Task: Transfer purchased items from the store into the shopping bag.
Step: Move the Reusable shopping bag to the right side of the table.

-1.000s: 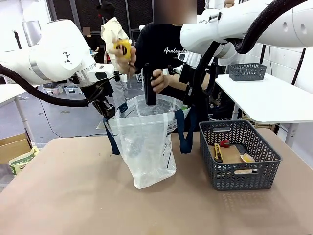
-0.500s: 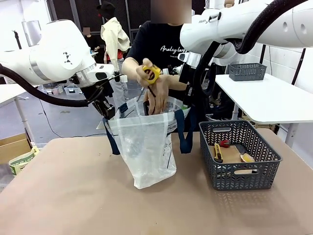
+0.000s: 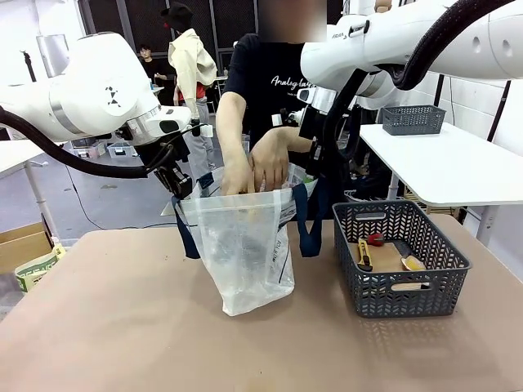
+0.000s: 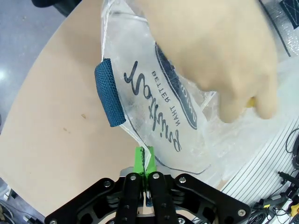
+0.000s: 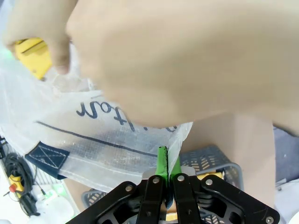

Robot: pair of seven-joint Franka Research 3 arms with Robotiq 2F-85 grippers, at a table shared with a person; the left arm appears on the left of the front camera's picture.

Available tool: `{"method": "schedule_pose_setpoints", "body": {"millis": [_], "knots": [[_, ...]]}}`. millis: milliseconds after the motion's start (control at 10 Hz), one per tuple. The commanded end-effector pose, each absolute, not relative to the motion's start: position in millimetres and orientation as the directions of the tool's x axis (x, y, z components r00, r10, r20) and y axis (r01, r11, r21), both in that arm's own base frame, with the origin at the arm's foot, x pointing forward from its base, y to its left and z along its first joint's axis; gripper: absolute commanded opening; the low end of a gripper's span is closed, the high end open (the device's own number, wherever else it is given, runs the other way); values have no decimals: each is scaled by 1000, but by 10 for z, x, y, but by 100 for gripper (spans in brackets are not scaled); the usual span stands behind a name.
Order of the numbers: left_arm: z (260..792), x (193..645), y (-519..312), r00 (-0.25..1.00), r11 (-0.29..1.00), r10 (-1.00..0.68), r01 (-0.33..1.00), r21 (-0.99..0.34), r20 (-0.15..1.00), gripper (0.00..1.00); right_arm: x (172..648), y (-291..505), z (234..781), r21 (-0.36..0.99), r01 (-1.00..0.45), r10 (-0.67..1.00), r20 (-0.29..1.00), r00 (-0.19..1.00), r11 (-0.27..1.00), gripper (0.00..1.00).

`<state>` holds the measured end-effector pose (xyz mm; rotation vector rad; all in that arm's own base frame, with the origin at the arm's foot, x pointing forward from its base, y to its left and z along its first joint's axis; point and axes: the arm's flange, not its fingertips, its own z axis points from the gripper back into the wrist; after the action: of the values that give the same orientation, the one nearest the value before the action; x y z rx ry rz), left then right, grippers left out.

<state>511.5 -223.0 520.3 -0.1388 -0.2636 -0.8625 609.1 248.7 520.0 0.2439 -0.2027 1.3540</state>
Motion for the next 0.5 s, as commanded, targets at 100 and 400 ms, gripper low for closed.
{"method": "schedule_pose_setpoints", "body": {"millis": [100,400], "knots": [[5212,5114,-2225,630,655,-723,756,-11,284,0,6092,2477,5220,62,-979,938,280,204,195,0],[5212,5114,-2225,630,655,-723,756,-11,284,0,6092,2477,5220,62,-979,938,280,204,195,0]]}}
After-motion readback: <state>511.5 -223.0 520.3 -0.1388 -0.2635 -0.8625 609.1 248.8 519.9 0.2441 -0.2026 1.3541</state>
